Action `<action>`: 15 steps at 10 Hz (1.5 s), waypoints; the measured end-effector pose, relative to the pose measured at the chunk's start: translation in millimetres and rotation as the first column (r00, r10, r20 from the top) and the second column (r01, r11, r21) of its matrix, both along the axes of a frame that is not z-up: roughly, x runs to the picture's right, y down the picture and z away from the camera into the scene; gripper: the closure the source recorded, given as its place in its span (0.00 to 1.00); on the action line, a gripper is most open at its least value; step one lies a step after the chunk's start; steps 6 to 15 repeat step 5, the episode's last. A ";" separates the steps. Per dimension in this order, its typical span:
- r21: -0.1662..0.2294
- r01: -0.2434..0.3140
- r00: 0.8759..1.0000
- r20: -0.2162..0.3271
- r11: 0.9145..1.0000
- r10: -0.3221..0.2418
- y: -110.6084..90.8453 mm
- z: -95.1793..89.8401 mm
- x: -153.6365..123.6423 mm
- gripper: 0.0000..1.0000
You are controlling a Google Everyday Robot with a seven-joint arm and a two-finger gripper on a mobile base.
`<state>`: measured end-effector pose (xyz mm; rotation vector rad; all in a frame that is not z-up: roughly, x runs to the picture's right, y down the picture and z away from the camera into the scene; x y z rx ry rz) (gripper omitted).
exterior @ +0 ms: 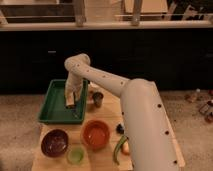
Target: Place fork in tray
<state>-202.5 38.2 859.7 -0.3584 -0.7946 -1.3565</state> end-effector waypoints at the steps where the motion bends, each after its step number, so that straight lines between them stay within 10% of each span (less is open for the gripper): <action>1: 0.006 0.005 1.000 0.004 1.000 -0.005 -1.8 -2.7 -2.1 0.20; 15: 0.028 0.010 1.000 0.020 1.000 -0.011 -10.2 -10.6 -6.3 0.20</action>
